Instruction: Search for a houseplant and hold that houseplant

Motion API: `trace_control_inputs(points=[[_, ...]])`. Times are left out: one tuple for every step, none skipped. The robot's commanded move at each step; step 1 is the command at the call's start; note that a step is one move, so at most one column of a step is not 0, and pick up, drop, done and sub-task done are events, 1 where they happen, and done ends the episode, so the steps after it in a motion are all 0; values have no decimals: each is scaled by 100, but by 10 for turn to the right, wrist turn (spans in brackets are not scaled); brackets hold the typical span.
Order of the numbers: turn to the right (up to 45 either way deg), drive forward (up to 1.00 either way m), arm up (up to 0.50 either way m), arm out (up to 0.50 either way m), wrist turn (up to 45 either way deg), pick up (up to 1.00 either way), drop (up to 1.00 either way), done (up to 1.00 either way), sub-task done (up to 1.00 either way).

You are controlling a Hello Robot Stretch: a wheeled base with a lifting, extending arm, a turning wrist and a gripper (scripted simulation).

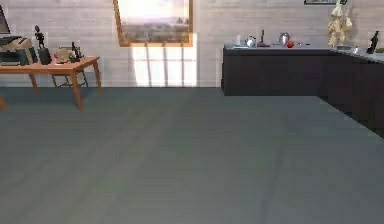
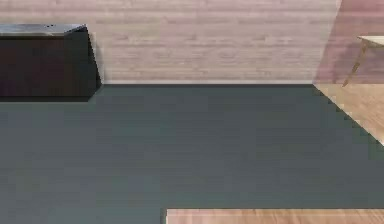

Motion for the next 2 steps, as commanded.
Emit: trace_control_inputs(points=[[450, 0, 0, 0, 0, 0, 0, 0, 0], [450, 0, 0, 0, 0, 0, 0, 0, 0]])
